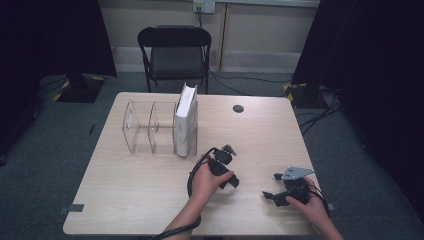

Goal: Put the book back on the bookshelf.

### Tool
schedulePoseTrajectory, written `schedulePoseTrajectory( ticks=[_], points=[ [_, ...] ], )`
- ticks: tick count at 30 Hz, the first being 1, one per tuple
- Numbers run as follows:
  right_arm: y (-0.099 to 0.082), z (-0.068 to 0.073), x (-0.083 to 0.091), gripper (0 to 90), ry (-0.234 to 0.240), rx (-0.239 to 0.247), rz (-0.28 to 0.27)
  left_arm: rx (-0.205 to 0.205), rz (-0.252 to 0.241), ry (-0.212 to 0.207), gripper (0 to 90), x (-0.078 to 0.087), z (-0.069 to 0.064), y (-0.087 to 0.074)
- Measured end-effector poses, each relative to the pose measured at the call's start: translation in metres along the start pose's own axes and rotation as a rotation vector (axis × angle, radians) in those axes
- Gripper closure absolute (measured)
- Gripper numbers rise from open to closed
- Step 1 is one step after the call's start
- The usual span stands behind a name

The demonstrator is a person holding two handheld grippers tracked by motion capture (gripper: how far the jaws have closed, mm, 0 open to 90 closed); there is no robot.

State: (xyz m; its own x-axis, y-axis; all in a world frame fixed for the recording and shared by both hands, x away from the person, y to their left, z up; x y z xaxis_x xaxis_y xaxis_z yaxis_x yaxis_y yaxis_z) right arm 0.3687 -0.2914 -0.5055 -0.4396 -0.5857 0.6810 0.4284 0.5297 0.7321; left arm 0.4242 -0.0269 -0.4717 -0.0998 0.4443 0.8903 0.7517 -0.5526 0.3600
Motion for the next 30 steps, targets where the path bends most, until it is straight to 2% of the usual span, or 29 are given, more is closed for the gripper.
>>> schedulePoseTrajectory(
  ticks=[4, 7, 13, 16, 19, 24, 30],
  points=[
    [0.0, 0.0, 0.0, 14.1, 0.0, 0.0, 0.0, -0.018, -0.01, 0.014, 18.6, -0.002, -0.003, -0.001],
    [0.0, 0.0, 0.0, 14.0, 0.0, 0.0, 0.0, -0.05, -0.017, 0.033, 15.2, -0.003, -0.005, -0.002],
    [0.0, 0.0, 0.0, 14.0, 0.0, 0.0, 0.0, -0.08, -0.048, 0.04, 14.4, -0.005, -0.007, -0.005],
    [0.0, 0.0, 0.0, 14.0, 0.0, 0.0, 0.0, -0.132, -0.058, 0.066, 13.4, -0.006, -0.009, -0.007],
    [0.0, 0.0, 0.0, 14.1, 0.0, 0.0, 0.0, -0.143, -0.071, 0.058, 8.3, -0.008, -0.011, -0.01],
    [0.0, 0.0, 0.0, 14.0, 0.0, 0.0, 0.0, -0.19, -0.095, 0.067, 0.7, -0.012, -0.013, -0.015],
    [0.0, 0.0, 0.0, 14.0, 0.0, 0.0, 0.0, -0.23, -0.121, 0.092, 0.0, -0.014, -0.016, -0.02]
  ],
)
Point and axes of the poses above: each handheld gripper's, and its own axes: x roughly backward along the jaws, y roughly out of its top, z roughly to its left, the point moved 1 cm from there along -x, roughly forward along the jaws, and after that the axes turned 1 degree about y, right-handed, at the moved point
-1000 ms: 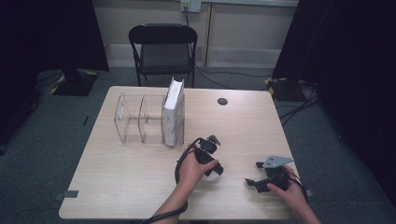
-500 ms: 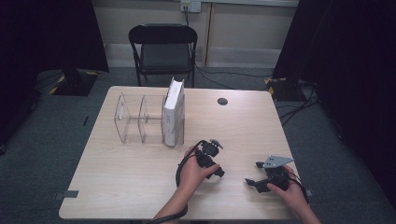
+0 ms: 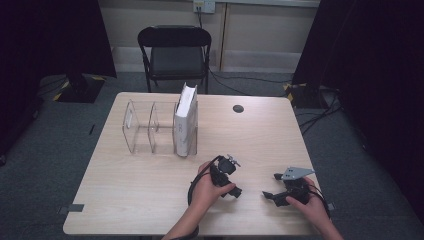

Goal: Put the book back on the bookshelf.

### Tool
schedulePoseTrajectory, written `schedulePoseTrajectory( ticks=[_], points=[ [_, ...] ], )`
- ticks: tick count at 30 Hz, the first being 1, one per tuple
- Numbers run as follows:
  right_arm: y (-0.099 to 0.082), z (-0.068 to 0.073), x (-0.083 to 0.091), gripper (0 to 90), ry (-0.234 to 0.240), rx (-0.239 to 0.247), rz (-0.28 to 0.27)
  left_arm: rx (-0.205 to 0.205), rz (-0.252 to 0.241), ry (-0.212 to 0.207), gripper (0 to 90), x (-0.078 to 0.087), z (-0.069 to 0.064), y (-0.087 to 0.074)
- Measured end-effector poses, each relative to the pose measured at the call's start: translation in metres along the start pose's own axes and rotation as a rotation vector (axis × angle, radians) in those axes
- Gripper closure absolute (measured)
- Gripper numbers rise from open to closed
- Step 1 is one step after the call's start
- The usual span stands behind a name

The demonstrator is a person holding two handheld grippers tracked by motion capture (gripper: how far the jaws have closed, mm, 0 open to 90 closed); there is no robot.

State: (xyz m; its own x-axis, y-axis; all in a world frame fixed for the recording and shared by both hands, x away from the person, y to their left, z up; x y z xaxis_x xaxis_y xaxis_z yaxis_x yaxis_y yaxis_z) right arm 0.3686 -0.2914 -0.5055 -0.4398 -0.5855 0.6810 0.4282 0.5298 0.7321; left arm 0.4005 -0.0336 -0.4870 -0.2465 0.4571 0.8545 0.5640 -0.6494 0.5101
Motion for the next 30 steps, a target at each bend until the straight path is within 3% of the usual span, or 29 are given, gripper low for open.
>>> schedulePoseTrajectory(
  ticks=[3, 8, 14, 20, 30],
  points=[
    [0.0, 0.0, 0.0, 14.1, 0.0, 0.0, 0.0, -0.027, -0.005, 0.01, 0.0, 0.0, -0.001, -0.002],
    [0.0, 0.0, 0.0, 14.0, 0.0, 0.0, 0.0, -0.038, -0.028, 0.013, 0.0, 0.0, -0.002, -0.006],
    [0.0, 0.0, 0.0, 14.0, 0.0, 0.0, 0.0, -0.094, -0.035, 0.053, 0.0, -0.002, -0.007, -0.009],
    [0.0, 0.0, 0.0, 14.0, 0.0, 0.0, 0.0, -0.096, -0.075, 0.055, 0.0, -0.002, -0.007, -0.013],
    [0.0, 0.0, 0.0, 14.0, 0.0, 0.0, 0.0, -0.103, -0.088, 0.054, 0.0, -0.002, -0.007, -0.016]
  ],
)
Point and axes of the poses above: each handheld gripper's, and its own axes: x roughly backward along the jaws, y roughly out of its top, z roughly to its left, the point moved 1 cm from there along -x, roughly forward along the jaws, and after that the axes turned 1 degree about y, right-handed, at the moved point
